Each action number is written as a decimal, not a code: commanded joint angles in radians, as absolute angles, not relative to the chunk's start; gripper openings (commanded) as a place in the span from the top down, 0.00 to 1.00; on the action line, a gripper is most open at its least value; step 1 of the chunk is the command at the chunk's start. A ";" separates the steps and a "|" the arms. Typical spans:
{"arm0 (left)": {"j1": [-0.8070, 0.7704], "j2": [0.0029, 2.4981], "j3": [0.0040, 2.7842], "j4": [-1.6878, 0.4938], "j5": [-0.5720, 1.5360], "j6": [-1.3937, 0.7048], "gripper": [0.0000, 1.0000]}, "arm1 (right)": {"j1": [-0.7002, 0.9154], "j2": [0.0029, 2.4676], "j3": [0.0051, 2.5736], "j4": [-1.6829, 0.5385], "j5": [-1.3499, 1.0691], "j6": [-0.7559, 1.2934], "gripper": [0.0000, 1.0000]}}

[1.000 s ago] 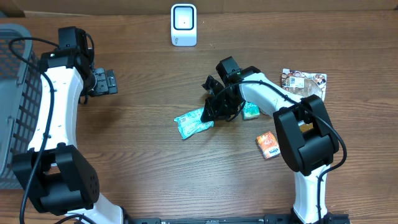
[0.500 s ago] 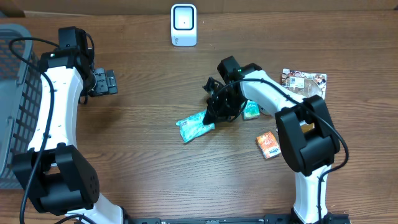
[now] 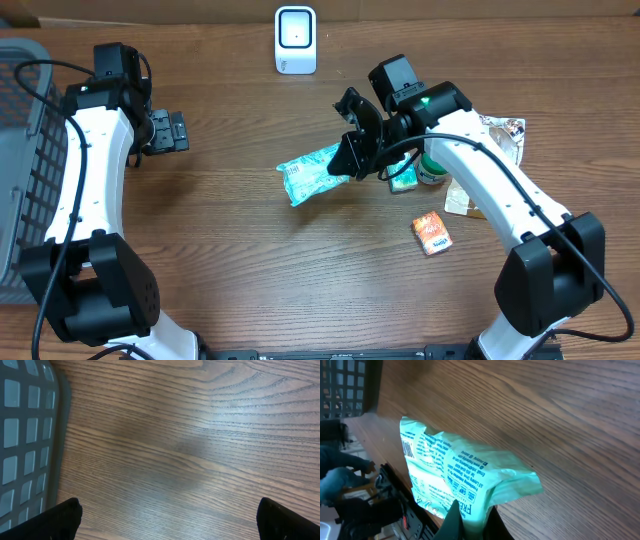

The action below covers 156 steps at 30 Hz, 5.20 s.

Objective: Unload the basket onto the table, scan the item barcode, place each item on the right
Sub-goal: 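Lift the wipes pack and hold it to the white scanner, then carry the wipes pack right and drop it beside the bread bag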

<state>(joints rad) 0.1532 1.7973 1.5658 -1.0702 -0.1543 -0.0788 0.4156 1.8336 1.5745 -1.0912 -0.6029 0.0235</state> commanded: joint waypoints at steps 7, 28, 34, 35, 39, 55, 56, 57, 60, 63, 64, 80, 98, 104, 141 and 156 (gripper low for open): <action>0.157 1.799 1.572 -1.069 -0.157 -0.082 0.00 | 0.343 1.697 1.619 -1.035 -0.653 0.078 0.96; 0.157 1.799 1.572 -1.069 -0.157 -0.083 0.00 | 0.316 1.584 1.615 -1.070 -0.572 0.108 0.96; 0.157 1.799 1.572 -1.069 -0.157 -0.083 0.00 | 0.339 1.612 1.573 -1.061 -0.511 0.141 0.96; 0.157 1.799 1.572 -1.069 -0.157 -0.082 0.01 | 0.346 1.630 1.572 -1.056 -0.460 0.158 0.96; 0.157 1.799 1.572 -1.069 -0.157 -0.082 0.00 | 0.382 1.663 1.572 -0.952 -0.204 0.263 0.96; 0.157 1.799 1.572 -1.069 -0.157 -0.082 0.00 | 0.527 2.121 1.572 0.609 0.496 -0.878 0.96; 0.157 1.799 1.572 -1.069 -0.157 -0.082 0.00 | 0.527 2.158 1.572 0.661 0.476 -0.963 0.96; 0.157 1.799 1.572 -1.069 -0.157 -0.082 0.01 | 0.527 2.195 1.572 0.703 0.451 -1.049 0.96; 0.157 1.799 1.572 -1.069 -0.157 -0.082 0.00 | 0.527 2.289 1.573 0.798 0.408 -1.180 0.96; 0.157 1.799 1.572 -1.069 -0.157 -0.082 0.01 | 0.526 2.355 1.573 0.825 0.363 -1.221 0.96; 0.157 1.799 1.572 -1.069 -0.157 -0.082 0.00 | 0.526 2.370 1.575 0.834 0.347 -1.222 0.96; 0.157 1.799 1.572 -1.069 -0.157 -0.082 0.00 | 0.515 2.392 1.619 0.823 0.286 -1.232 0.96; 0.157 1.799 1.572 -1.069 -0.157 -0.082 0.00 | 0.517 2.125 1.619 0.491 0.326 -0.850 0.96; 0.157 1.799 1.572 -1.069 -0.157 -0.082 0.00 | 0.523 1.819 1.619 -0.061 0.210 -0.082 0.96; 0.157 1.799 1.572 -1.069 -0.157 -0.082 0.01 | -0.186 1.544 1.202 -1.037 -0.096 0.436 0.24; 0.157 1.799 1.572 -1.069 -0.157 -0.082 0.00 | -0.102 1.306 1.536 -1.336 -0.275 0.168 0.19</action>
